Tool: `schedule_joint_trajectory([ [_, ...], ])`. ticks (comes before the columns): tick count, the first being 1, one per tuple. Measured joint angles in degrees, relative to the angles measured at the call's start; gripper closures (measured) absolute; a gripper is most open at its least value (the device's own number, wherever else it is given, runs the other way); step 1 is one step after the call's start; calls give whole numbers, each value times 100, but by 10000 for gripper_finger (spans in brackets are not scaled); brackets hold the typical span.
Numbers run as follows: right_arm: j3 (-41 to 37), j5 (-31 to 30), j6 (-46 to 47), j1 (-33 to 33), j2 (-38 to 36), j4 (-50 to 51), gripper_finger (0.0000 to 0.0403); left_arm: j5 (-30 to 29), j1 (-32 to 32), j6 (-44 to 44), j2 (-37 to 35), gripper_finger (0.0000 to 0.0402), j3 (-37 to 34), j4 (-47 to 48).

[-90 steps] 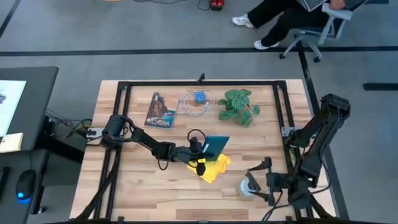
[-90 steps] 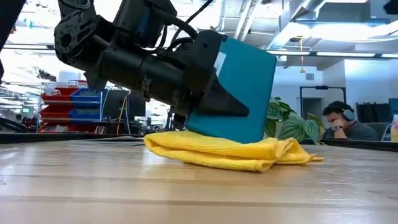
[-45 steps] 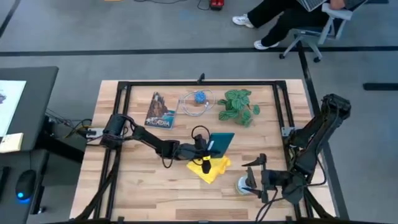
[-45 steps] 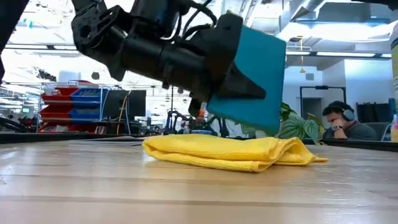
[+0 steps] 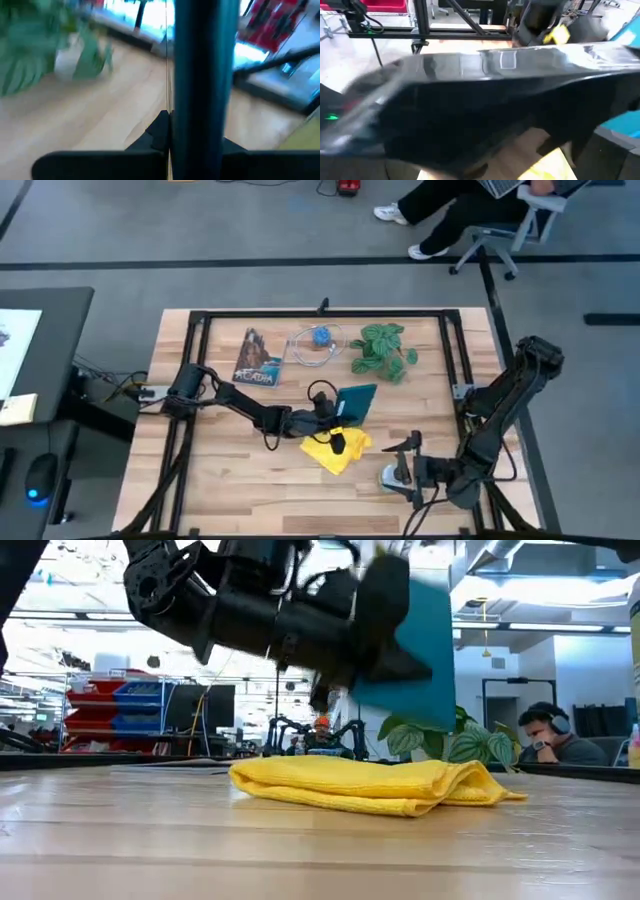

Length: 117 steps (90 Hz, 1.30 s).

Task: Clean tablet
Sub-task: Spray the back of the tablet using the cleaning bottle

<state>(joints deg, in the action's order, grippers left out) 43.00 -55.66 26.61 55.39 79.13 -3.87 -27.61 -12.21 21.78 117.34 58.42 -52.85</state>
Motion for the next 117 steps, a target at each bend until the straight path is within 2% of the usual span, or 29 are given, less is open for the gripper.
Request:
schedule_joint_trajectory([
  [11, 0, -1, -15, 0, 0, -213, 30, 105, 77, -316, -3, 391, 41, -282],
  [19, 0, 0, -15, 0, 0, -296, 34, 522, 154, -510, 4, 391, 256, -267],
  [37, 0, 16, -23, 0, 0, -478, 43, 1266, 213, -1070, -7, 391, 903, 608],
  [54, 0, 237, -28, 7, 0, -571, 54, 1562, 217, -1379, -7, 391, 1283, 994],
  [92, 0, 492, -3, 7, 0, -560, 85, 1669, 179, -1311, -7, 391, 1297, 1040],
  [103, -2, 556, 34, 7, 0, -549, 115, 1670, 175, -1307, -7, 391, 1297, 1068],
  [117, -2, 569, 204, 10, 0, -515, 186, 1668, 173, -1298, -7, 391, 1297, 1098],
])
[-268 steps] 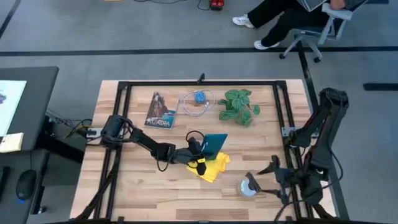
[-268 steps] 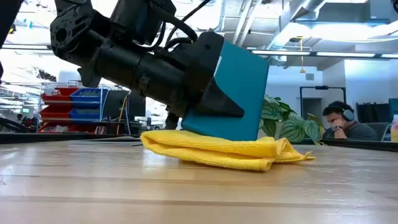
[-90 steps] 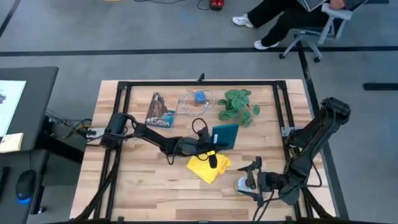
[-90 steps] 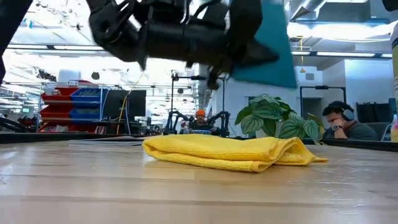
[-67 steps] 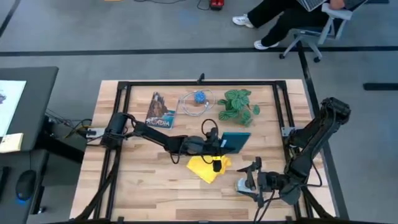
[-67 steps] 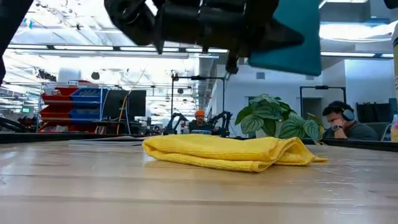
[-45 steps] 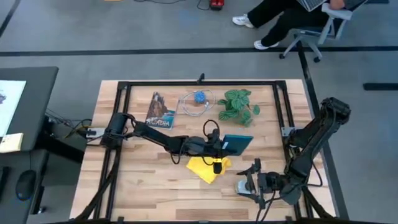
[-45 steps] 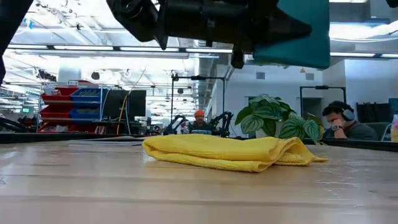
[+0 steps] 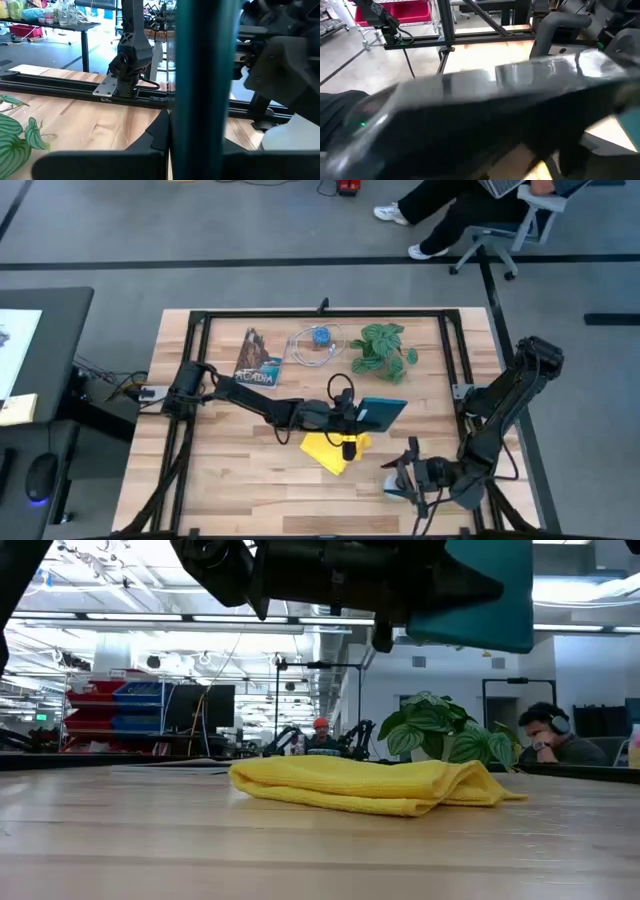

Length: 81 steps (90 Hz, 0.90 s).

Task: Clean tablet
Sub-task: Spray the back of the tablet using the cleaning bottle

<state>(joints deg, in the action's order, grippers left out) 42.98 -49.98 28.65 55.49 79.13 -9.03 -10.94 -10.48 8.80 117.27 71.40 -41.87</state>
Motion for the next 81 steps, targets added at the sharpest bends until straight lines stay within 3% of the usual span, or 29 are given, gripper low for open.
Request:
schedule_joint_trajectory([
  [8, 0, -15, 67, -1, -2, 93, 219, -2, 0, 0, 0, 391, 0, 11],
  [17, -8, -101, 165, -5, 0, 173, 230, -2, 0, 0, 0, 391, 0, 11],
  [46, -2, -25, 128, 75, -4, 412, 180, -7, -40, -101, 0, 391, 0, 84],
  [67, -2, -1260, 133, 641, -4, 512, 176, -29, -125, -105, -262, 391, -2, 605],
  [81, -2, -1589, 128, 1025, -7, 604, 177, -175, -260, -103, -533, 391, -2, 1196],
])
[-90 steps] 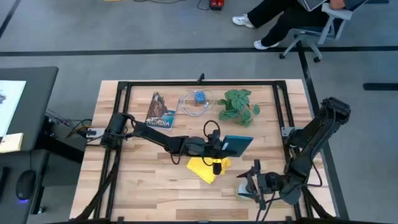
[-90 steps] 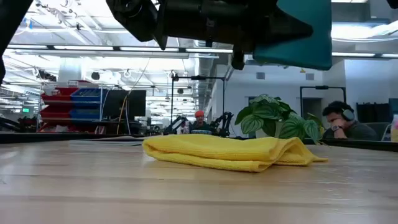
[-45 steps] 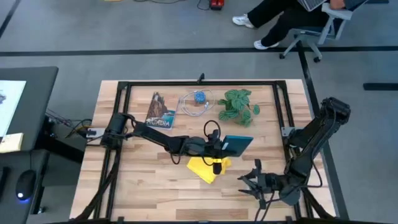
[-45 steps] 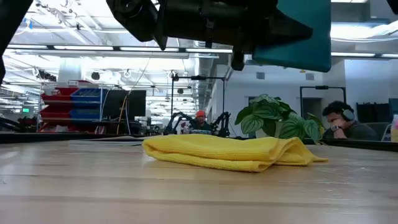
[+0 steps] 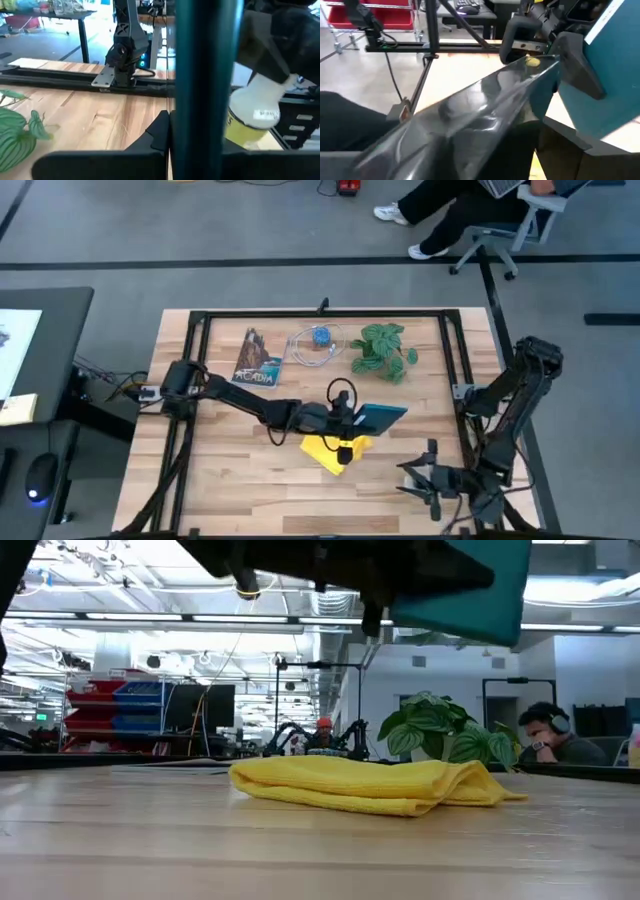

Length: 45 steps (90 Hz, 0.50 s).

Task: Clean tablet
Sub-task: Spray the back of the tablet using the cleaning bottle

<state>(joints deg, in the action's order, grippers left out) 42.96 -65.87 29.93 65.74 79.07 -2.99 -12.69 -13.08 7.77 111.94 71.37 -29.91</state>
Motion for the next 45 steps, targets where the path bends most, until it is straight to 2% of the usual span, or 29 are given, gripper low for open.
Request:
schedule_joint_trajectory([
  [14, 0, 17, 4, 291, -71, 169, 177, -146, -154, 87, -219, 391, 0, 681],
  [35, 2, 744, 7, 456, -630, 841, 177, -318, -354, 107, -245, 391, -2, 1045],
  [45, 4, 894, 46, 418, -842, 1016, 177, -385, -356, 158, -246, 391, -2, 1134],
])
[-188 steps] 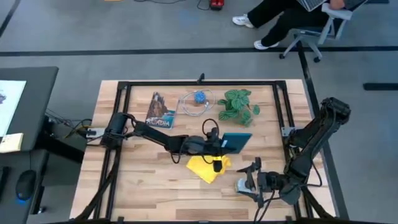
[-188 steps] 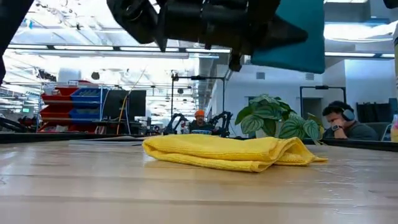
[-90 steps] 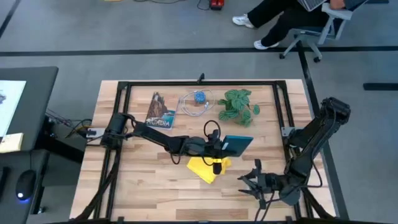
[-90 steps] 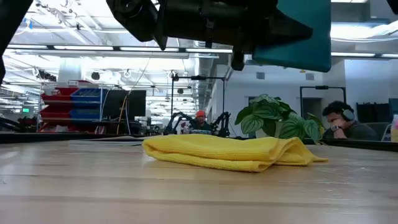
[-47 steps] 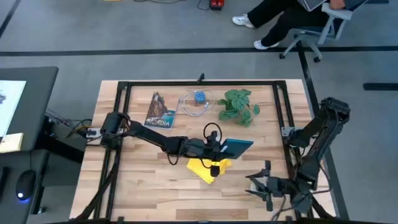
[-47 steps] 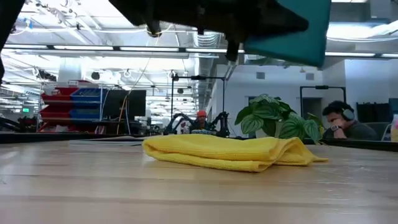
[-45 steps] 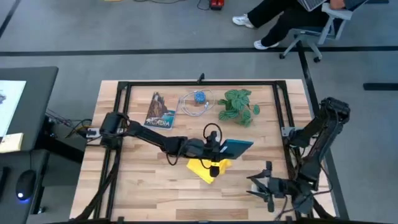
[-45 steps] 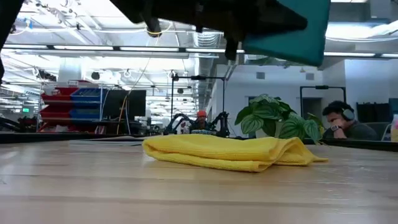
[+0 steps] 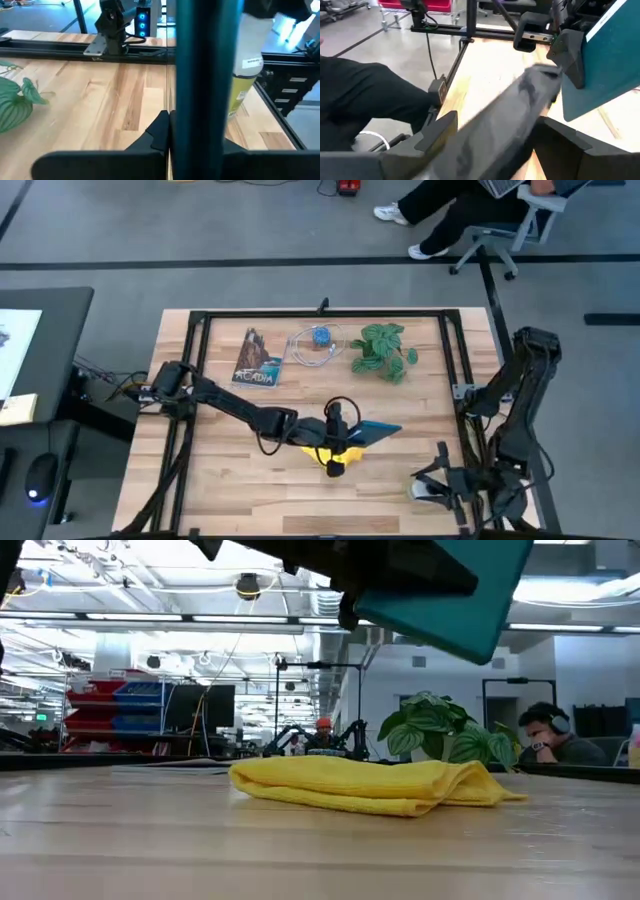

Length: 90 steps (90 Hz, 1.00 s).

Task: Clean tablet
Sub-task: Spray the back of the tablet using the cleaning bottle, then wipe the back of the tablet using microfiber towel

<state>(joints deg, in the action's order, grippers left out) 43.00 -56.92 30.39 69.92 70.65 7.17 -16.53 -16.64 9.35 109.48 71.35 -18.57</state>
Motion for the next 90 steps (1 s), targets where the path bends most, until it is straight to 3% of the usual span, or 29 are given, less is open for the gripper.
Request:
schedule_joint_trajectory([
  [26, 0, 24, 176, -275, -431, 460, 172, 1, -2, 86, 1, 391, 0, 160],
  [48, 0, 146, 122, -370, -928, 633, 118, -292, -6, 78, 0, 391, 0, 1129],
  [69, 259, 148, -290, -322, -937, 838, 72, -577, -22, 180, 1, 391, -48, 1681],
  [90, 801, 51, -1188, -373, -928, 879, 67, -673, -61, 627, -1, 391, -481, 1741],
])
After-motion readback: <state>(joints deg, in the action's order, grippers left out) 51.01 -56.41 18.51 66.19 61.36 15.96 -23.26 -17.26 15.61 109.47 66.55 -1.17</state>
